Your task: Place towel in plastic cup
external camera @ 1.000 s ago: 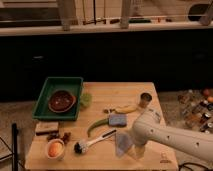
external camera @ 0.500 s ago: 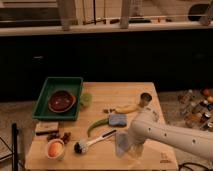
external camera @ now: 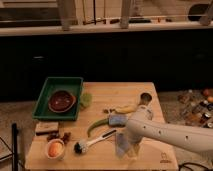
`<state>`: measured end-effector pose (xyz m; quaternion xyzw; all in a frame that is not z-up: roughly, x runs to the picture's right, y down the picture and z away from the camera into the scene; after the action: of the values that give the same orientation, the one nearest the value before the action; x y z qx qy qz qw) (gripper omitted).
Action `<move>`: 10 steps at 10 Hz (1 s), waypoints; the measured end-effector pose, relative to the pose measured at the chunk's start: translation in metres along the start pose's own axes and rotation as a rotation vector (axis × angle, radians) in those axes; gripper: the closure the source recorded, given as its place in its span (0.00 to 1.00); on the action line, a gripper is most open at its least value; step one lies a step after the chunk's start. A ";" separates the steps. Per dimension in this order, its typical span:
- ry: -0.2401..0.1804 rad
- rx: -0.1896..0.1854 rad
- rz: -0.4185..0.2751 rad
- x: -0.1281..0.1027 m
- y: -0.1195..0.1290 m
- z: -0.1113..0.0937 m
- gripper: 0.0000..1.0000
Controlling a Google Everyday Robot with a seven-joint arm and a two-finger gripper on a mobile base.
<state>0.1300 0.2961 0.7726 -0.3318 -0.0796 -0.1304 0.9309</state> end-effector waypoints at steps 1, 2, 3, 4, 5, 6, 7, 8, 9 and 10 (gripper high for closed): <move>-0.002 -0.004 -0.005 -0.003 -0.002 0.002 0.20; -0.006 -0.011 -0.012 -0.006 -0.005 0.005 0.20; -0.008 -0.014 -0.012 -0.006 -0.005 0.007 0.21; -0.011 -0.017 -0.010 -0.005 -0.006 0.010 0.28; -0.015 -0.019 -0.008 -0.004 -0.006 0.012 0.38; -0.018 -0.021 -0.005 -0.003 -0.006 0.013 0.50; -0.021 -0.021 -0.003 -0.002 -0.007 0.013 0.59; -0.023 -0.023 -0.003 -0.001 -0.007 0.013 0.67; -0.024 -0.023 -0.003 -0.001 -0.007 0.013 0.81; -0.023 -0.023 -0.002 0.000 -0.007 0.012 0.89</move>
<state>0.1267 0.2984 0.7859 -0.3440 -0.0893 -0.1282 0.9259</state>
